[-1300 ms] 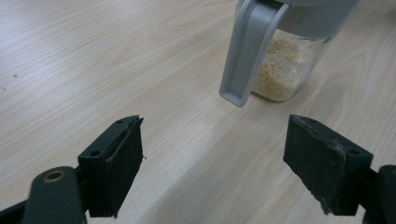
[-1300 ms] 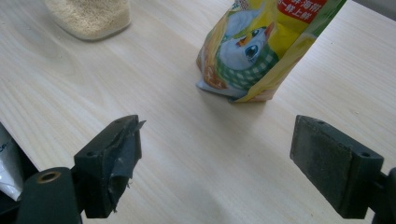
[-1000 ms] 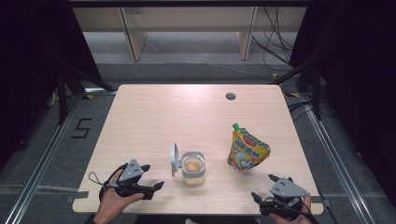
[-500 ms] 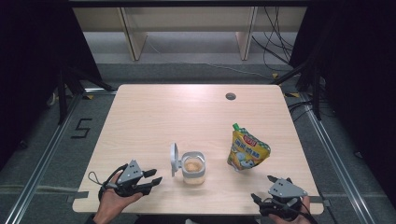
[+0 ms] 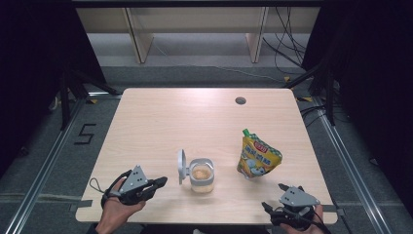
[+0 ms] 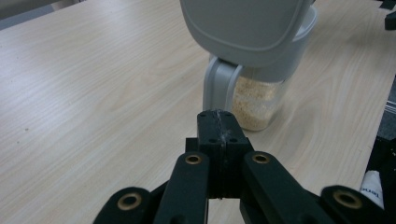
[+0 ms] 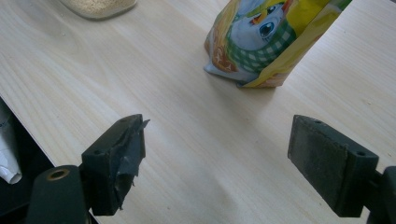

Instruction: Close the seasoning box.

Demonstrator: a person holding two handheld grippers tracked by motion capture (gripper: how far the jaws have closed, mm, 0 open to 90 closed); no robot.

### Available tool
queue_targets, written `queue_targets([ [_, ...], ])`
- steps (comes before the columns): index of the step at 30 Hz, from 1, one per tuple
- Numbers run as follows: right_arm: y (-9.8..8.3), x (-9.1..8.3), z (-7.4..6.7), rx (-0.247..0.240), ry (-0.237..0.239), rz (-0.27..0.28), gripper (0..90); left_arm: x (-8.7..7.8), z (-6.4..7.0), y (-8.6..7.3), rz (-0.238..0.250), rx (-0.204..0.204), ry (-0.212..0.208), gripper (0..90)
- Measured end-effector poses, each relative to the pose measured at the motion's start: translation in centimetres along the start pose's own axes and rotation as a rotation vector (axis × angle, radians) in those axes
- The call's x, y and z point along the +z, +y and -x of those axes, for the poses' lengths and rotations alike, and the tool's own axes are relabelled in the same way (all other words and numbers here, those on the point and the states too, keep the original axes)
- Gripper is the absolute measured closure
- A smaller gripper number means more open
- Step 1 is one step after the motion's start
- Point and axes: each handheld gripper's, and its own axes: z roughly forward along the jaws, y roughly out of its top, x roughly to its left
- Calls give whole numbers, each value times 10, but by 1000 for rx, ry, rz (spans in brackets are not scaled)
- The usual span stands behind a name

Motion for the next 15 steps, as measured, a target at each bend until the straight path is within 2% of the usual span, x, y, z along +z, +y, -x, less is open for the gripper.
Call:
queue_targets([
  [2, 0, 0, 0, 4, 0, 3, 200, -1, -1, 4, 1, 12, 3, 892],
  [4, 0, 0, 0, 6, 2, 3, 200, -2, -1, 8, 19, -5, -13, 892],
  [5, -1, 0, 0, 3, 3, 1, 200, -2, 0, 10, 19, -7, -5, 892],
  [6, -1, 1, 1, -1, 2, -1, 200, -3, -1, 12, 19, 10, -11, 893],
  [7, -1, 1, 1, 1, 2, -2, 200, -3, 1, 14, 20, -9, -7, 893],
  [9, -1, 1, 0, 8, 5, -4, 200, -4, 1, 18, 23, 19, -9, 893],
  [11, -1, 1, 0, 1, 5, -6, 200, -3, 2, 22, 37, 24, -15, 893],
  [12, -1, 2, 1, -10, 10, -4, 200, -3, 1, 23, 31, 46, -20, 893],
  [13, -1, 2, 0, -7, 8, -3, 200, -3, 3, 24, 31, 26, -16, 893],
  [15, -1, 2, 0, -7, 7, -3, 200, -1, 4, 26, 25, 36, -18, 893],
])
